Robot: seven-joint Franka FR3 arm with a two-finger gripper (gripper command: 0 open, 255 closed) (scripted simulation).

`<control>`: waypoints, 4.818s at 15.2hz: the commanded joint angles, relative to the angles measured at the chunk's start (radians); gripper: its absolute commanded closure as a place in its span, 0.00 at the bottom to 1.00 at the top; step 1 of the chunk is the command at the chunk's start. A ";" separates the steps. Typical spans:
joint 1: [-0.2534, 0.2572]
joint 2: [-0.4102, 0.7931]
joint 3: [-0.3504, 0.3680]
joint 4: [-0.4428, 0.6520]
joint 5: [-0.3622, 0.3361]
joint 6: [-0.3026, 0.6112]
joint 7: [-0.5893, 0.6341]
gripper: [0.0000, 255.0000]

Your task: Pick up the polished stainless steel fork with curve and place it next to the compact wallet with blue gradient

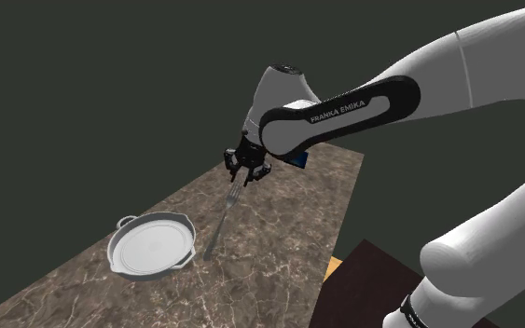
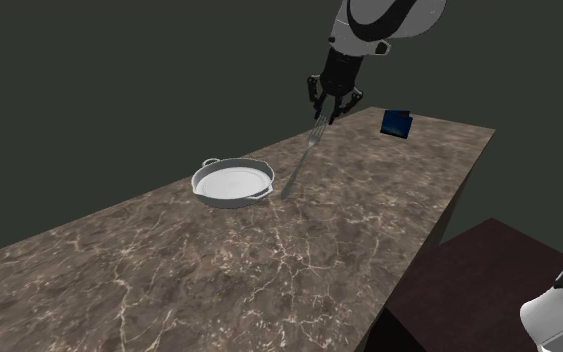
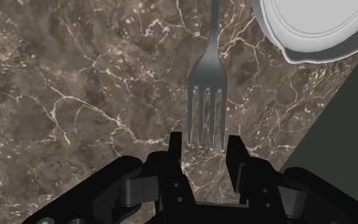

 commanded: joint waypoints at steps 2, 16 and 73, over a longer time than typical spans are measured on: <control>-0.025 0.019 -0.050 0.009 0.005 0.000 -0.082 1.00; -0.168 0.222 -0.213 0.188 -0.063 -0.033 -0.353 1.00; -0.227 0.534 -0.318 0.264 -0.200 0.152 -0.464 0.00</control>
